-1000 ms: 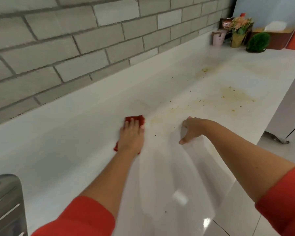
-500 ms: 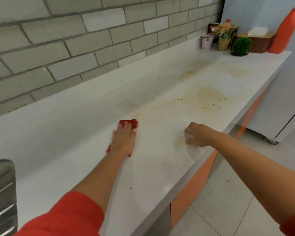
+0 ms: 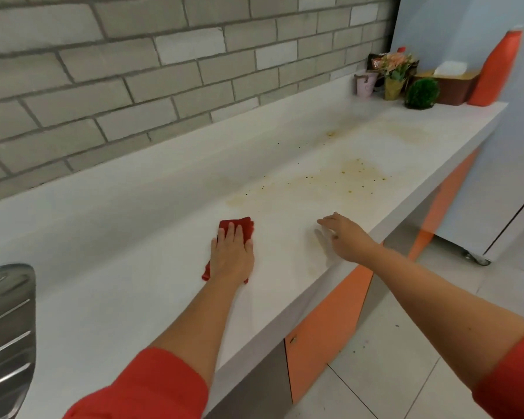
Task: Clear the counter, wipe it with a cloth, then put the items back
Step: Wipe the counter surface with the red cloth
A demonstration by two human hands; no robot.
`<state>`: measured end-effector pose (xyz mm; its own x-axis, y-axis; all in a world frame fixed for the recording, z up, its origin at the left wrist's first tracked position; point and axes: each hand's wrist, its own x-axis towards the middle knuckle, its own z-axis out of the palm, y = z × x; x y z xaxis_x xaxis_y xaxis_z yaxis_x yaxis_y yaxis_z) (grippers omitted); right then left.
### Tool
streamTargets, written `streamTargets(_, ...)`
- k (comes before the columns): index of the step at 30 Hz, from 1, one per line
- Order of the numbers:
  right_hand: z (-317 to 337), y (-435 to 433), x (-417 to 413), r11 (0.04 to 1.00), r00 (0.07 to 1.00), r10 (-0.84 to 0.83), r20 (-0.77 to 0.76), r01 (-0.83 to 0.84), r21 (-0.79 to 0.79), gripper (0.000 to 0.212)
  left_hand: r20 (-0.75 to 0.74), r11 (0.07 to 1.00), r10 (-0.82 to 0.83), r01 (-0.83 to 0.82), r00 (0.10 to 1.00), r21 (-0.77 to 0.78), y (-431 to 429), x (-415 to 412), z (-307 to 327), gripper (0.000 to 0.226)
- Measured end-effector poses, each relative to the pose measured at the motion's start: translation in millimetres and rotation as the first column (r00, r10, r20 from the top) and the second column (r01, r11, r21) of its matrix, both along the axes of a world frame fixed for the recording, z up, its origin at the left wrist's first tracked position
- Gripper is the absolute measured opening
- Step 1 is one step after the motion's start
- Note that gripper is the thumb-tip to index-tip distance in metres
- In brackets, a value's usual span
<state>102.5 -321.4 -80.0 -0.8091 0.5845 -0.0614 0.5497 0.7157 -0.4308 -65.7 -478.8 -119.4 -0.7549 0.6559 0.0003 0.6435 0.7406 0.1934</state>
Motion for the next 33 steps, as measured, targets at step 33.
streamTargets(33,-20,-58,27,0.989,0.886,-0.094,-0.454,0.033,-0.141,0.031,0.115,0.968,-0.137,0.108,0.984,0.227,-37,148,4,0.045)
